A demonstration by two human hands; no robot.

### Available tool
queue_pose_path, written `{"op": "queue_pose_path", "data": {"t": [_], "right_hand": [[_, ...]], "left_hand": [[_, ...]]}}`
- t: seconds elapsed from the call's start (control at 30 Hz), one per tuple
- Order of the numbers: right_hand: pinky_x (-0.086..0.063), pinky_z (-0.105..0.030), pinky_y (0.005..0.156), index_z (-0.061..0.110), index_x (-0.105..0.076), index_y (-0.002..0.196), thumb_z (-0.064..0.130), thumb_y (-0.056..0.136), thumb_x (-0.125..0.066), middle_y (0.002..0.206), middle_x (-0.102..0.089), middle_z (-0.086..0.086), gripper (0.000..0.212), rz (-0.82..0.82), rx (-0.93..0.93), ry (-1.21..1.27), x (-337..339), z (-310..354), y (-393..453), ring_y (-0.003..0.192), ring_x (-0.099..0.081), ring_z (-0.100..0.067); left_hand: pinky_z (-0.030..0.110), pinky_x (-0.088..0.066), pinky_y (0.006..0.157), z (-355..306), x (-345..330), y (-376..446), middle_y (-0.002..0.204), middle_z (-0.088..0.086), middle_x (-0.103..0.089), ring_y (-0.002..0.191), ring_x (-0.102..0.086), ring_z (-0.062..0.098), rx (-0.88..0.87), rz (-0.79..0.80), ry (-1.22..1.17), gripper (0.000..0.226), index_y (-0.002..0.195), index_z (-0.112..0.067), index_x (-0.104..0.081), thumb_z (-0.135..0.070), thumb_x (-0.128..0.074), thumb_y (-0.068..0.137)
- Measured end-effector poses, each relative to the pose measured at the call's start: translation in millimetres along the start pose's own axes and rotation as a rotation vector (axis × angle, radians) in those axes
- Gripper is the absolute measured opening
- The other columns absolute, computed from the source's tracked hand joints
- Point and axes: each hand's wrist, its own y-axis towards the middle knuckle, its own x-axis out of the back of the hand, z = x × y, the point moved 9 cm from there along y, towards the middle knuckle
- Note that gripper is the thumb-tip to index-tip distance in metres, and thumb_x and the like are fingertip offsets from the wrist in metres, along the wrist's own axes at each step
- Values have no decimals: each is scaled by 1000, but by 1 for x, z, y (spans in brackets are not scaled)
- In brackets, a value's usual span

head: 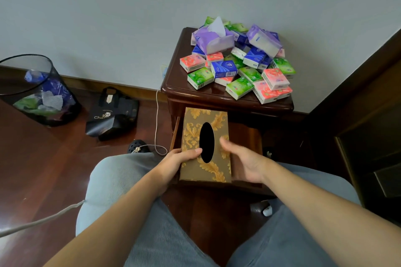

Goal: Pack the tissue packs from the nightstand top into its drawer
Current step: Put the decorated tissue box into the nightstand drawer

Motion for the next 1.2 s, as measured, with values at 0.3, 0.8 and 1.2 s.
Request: {"op": "queue_pose_path", "data": {"t": [0.3, 0.8, 1.2], "right_hand": [[-58, -59, 93, 18, -65, 133, 45, 66, -97, 123, -75, -16, 79, -319, -182, 92, 31, -36, 22, 118, -68, -40], [-60, -65, 68, 53, -37, 149, 49, 37, -106, 156, -42, -9, 132, -574, -172, 210, 59, -35, 116, 121, -54, -43], [-56, -59, 99, 28, -44, 155, 11, 88, -81, 146, -58, -8, 78, -624, -15, 252, 50, -9, 156, 128, -60, -32]], "left_hand": [[49, -48, 111, -4, 47, 32, 148, 11, -51, 128, -58, 32, -13, -328, 197, 80, 157, -20, -37, -56, -65, 91], [45, -41, 114, 11, 74, 94, 150, 8, -52, 131, -52, 28, 121, -339, 314, 70, 164, -30, -20, -40, -48, 101], [45, -41, 114, 20, 71, 108, 153, 16, -45, 127, -54, 33, 220, -276, 419, 85, 158, -58, 5, -51, -51, 95]]}}
